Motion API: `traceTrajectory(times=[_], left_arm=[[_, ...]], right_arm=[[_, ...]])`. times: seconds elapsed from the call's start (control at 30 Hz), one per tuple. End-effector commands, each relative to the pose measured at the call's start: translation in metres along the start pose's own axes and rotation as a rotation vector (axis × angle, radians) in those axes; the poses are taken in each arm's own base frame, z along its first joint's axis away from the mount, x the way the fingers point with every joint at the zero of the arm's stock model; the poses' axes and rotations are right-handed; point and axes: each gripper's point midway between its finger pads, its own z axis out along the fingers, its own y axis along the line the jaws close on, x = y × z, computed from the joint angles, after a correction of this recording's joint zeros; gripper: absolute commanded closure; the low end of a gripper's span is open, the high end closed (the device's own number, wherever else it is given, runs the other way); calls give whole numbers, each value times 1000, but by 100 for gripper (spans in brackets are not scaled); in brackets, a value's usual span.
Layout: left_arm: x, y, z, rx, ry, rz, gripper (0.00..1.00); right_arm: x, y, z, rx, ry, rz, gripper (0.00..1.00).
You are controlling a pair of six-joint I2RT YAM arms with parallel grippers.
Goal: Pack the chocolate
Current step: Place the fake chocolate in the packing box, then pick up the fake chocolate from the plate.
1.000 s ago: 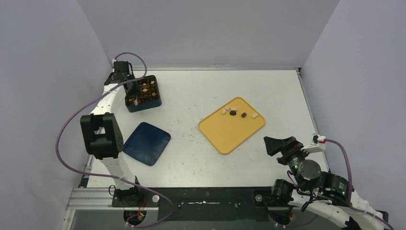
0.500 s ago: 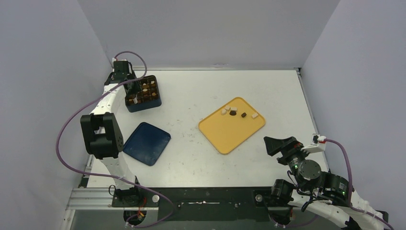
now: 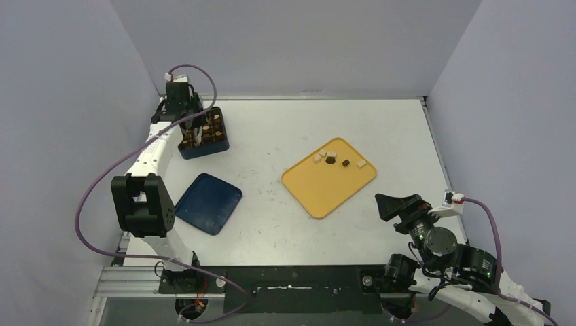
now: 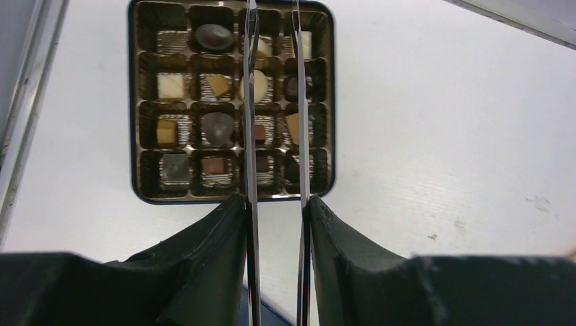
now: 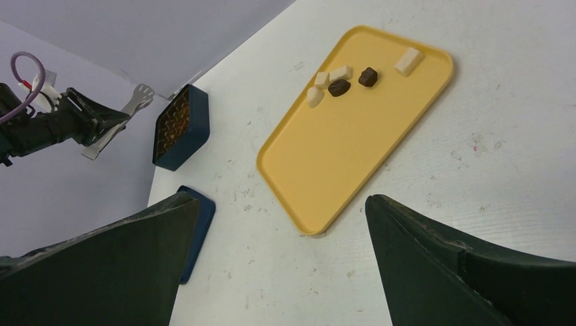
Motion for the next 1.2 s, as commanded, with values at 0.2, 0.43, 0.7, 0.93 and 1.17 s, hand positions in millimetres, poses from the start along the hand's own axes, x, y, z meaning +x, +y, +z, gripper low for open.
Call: traceTrajectory(times=[0.2,0.43,0.7,0.93,1.17], left_arm=[[-12,-106,-81,243,-160,96,66],[34,-170,-126,403,-156,197,65],[107,-229,-176,552,-99,388,64],[159,-268,-198,634,-88,530,63],[202,-301,-197,749,-11,641,62]], right_arm=[[-10,4,-3,-28,-30,29,0],[-8,5,-2,-23,-24,17,0],[-8,4,-2,-23,-24,29,0],[-9,3,-3,-22,-24,32,0],[-9,3,-3,-26,-26,41,0]])
